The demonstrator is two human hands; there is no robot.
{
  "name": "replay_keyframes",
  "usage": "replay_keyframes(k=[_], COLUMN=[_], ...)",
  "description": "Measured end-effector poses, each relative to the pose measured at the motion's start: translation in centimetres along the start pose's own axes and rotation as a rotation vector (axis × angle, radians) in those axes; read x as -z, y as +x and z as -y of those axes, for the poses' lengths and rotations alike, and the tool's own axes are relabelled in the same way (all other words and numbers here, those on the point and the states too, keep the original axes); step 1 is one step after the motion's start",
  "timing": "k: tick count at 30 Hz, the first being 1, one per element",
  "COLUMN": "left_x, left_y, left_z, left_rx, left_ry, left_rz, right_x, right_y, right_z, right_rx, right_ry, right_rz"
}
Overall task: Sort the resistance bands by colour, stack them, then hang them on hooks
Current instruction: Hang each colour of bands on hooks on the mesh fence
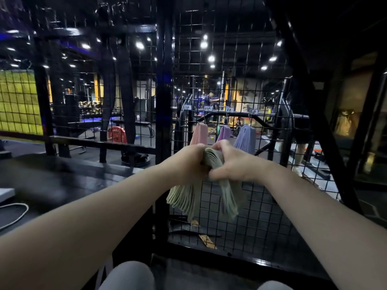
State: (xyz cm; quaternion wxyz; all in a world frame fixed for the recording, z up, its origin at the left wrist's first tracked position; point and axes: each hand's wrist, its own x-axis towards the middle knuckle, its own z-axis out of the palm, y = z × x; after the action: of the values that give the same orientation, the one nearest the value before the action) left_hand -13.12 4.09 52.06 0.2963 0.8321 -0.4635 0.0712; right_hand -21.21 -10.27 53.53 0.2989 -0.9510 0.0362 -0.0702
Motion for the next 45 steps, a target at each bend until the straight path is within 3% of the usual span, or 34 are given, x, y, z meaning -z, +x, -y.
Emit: replay_keyframes(k=[3,7,12,14,21,28,35,38,41,43,45], left_x=[0.0,0.1,-0.4,-0.5,-0.5,-0.4,1.1,1.8,2.7,3.2,3.5], left_y=[0.5,2.5,6.0,7.6,12.8,17.1,19.7,20.9,22.3,23.3,24.3], left_z=[0.1,1.0,2.7,3.5,7.8,12.9,18.6,20.5,21.7,22.2,22.9], left_rx=[-0.023,0.021,0.083,0.063,0.043,0.046,0.053,0.024,-0.034,-0.029,0.004], left_ry=[0.073,0.139,0.185,0.202,0.288,0.316,0.213,0.23,0.305,0.286,0.267], left_rz=[-0.012,-0.022,-0.065,-0.065,0.01,-0.024,-0.096,-0.108,-0.103,-0.164,-0.24], right_x=[-0.5,-0.4,-2.2,-3.0,-3.1,-3.5,-3.0,-3.6,-3.2,-3.0,-1.9], right_y=[1.2,2.9,5.9,7.2,13.1,20.7,27.5,30.6,31.1,32.4,33.6], right_z=[-0.2,-1.0,-2.0,-2.3,-4.4,-5.5,-4.8,-4.8,-3.3,-3.6,-2.7], right_rx=[0.027,0.003,0.085,0.127,0.094,0.035,0.178,0.148,0.181,0.231,0.218], right_ry=[-0.056,0.042,-0.218,-0.274,-0.235,-0.346,-0.448,-0.512,-0.805,-0.754,-0.709], right_rz=[-0.029,-0.039,-0.432,-0.495,-0.322,-0.383,-0.367,-0.534,-0.396,-0.324,-0.373])
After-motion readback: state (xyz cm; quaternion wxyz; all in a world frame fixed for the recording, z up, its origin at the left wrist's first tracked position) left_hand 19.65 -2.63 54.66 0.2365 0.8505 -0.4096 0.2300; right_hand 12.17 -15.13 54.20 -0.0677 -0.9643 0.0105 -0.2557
